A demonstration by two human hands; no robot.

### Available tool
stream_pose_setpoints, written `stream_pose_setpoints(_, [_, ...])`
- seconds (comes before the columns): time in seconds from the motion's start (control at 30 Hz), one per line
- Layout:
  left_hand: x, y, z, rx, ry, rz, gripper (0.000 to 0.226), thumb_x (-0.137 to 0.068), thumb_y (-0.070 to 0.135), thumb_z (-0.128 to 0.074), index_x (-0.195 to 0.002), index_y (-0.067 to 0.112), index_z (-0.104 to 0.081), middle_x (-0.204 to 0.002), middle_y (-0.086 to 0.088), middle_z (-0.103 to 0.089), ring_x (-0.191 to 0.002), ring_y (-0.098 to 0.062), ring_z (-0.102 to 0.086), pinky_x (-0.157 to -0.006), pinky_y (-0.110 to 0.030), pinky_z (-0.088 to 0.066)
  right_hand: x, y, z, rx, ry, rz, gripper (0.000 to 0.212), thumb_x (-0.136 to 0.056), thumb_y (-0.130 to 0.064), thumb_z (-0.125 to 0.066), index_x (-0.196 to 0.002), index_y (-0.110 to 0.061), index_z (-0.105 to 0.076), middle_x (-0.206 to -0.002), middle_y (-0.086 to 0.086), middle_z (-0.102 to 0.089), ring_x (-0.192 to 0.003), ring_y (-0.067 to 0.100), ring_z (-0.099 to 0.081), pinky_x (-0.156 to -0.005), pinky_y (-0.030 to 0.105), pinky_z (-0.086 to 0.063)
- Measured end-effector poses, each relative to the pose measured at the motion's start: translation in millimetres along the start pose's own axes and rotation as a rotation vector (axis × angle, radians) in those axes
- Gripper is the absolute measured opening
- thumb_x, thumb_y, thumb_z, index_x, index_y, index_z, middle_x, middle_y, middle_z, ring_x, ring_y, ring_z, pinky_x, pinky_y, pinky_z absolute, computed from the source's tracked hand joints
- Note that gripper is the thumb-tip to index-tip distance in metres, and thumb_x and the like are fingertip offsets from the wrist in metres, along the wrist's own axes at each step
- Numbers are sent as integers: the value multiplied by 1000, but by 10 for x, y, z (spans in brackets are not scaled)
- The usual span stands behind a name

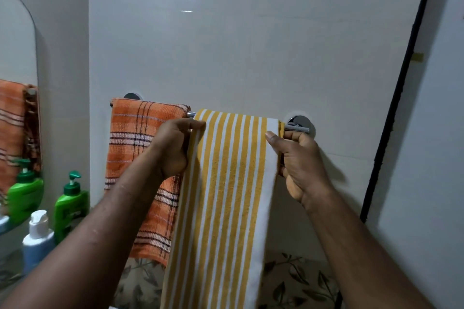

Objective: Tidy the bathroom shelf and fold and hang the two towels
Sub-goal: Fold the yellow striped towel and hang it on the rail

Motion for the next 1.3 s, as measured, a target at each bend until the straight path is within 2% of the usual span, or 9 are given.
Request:
stream_pose_setpoints(0.13, [-8,53,-86,28,-46,-29,33,-103,16,-51,-125,-4,-63,-116,-17,-74,-93,-30,-75,-82,-38,-62,3,-53,56,145,22,63,20,-87,-28,-83,-103,-18,-76,-96,-2,-82,-94,21,-79,-89,46,-62])
stream_pose_setpoints(0.37, [-46,133,-172,54,-112,-89,46,-98,23,-51,-139,1,-53,-138,-22,-56,-123,-37,-55,-118,-48,-40,79,142,16,160,-49,-76,40,-84,-47,-83,-108,-17,-75,-101,-2,-81,-96,21,-78,-97,52,-59])
stream_pose_setpoints(0.5, [-85,63,-178,85,-153,-95,55,-92,28,-56,-141,4,-51,-145,-21,-53,-130,-40,-53,-123,-52,-34,153,-38,116,420,118,119,57,-65,-75,-78,-96,-28,-73,-92,-10,-79,-88,14,-76,-86,47,-62])
stream_pose_setpoints(0.63, [-93,83,-220,94,-169,-107,53,-88,27,-56,-134,2,-55,-141,-21,-57,-129,-39,-55,-116,-48,-43,148,-46,7,317,31,70,49,-73,-66,-80,-98,-24,-77,-94,-5,-81,-90,20,-78,-89,51,-62])
stream_pose_setpoints(0.77, [-103,111,-257,101,-211,-139,25,-94,22,-58,-113,6,-60,-115,-12,-65,-103,-29,-67,-106,-43,-50,220,96,-253,68,-206,-107,23,-96,-29,-74,-111,-11,-77,-108,6,-81,-103,25,-77,-102,50,-56])
stream_pose_setpoints(0.87, [-87,202,-127,-33,-40,-215,24,-104,21,-56,-116,3,-66,-110,-12,-76,-95,-26,-74,-87,-38,-61,118,-45,-217,32,-149,-33,15,-96,-17,-74,-106,-7,-78,-107,11,-80,-102,27,-77,-101,52,-58])
stream_pose_setpoints(1.03, [-8,567,28,-385,272,-448,24,-96,34,-74,-114,20,-67,-109,-3,-73,-100,-19,-72,-88,-40,-60,-117,-267,-146,197,-39,28,15,-89,-21,-83,-90,-6,-79,-91,8,-81,-88,26,-79,-92,52,-62])
stream_pose_setpoints(1.23, [-129,839,-57,-565,347,-482,35,-95,31,-75,-125,26,-58,-116,1,-64,-110,-17,-63,-96,-39,-55,-434,-519,-90,353,63,117,74,-57,-52,-86,-89,11,-64,-82,17,-77,-72,24,-69,-72,71,-57])
stream_pose_setpoints(1.3, [-172,968,-115,-570,341,-514,34,-95,27,-74,-125,26,-60,-117,1,-65,-110,-15,-64,-95,-35,-55,-483,-678,-106,393,110,167,67,-58,-51,-86,-88,6,-66,-91,19,-78,-76,24,-72,-69,66,-60])
Point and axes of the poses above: each hand's wrist, its own x-axis away from the middle knuckle, its own z-axis out of the back of the hand, y = z × x, the point moved 10 cm from there along -x, towards the middle knuckle
